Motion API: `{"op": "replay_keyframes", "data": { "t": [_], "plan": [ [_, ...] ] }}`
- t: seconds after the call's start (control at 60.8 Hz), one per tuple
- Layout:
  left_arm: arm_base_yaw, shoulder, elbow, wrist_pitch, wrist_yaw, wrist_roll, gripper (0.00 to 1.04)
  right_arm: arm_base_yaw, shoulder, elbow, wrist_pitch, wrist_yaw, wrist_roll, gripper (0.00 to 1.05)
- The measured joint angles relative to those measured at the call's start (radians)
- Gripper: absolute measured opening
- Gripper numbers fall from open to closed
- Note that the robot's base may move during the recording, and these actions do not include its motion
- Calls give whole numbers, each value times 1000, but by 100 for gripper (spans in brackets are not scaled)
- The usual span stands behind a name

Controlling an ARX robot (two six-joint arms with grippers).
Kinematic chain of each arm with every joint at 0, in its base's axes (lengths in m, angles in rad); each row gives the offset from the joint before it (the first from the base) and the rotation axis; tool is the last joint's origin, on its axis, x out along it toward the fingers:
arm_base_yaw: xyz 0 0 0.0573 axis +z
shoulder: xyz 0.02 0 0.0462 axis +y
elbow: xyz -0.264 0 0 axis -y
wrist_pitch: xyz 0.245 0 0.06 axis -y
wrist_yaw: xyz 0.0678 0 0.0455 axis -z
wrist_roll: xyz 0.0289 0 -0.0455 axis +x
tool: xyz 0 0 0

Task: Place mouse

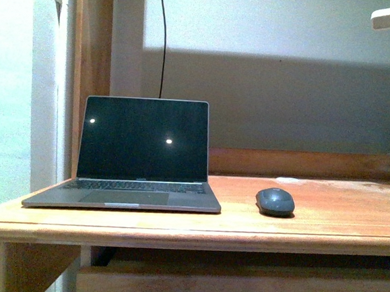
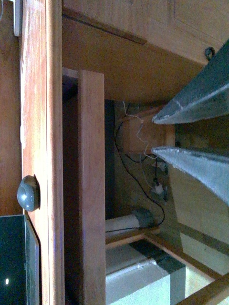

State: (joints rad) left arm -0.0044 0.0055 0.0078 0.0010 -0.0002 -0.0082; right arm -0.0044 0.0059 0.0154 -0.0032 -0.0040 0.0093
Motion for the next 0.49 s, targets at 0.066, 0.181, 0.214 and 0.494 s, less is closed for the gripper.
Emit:
{"op": "replay_keyframes", "data": {
  "t": [0.066,0.181,0.214,0.494],
  "plan": [
    [0,0,0,0,0,0,97,0,0,0,0,0,-2,4],
    [0,0,0,0,0,0,97,0,0,0,0,0,-6,22],
    [0,0,0,0,0,0,97,0,0,0,0,0,-6,30],
    [0,0,0,0,0,0,97,0,0,0,0,0,-6,78]
  ]
}}
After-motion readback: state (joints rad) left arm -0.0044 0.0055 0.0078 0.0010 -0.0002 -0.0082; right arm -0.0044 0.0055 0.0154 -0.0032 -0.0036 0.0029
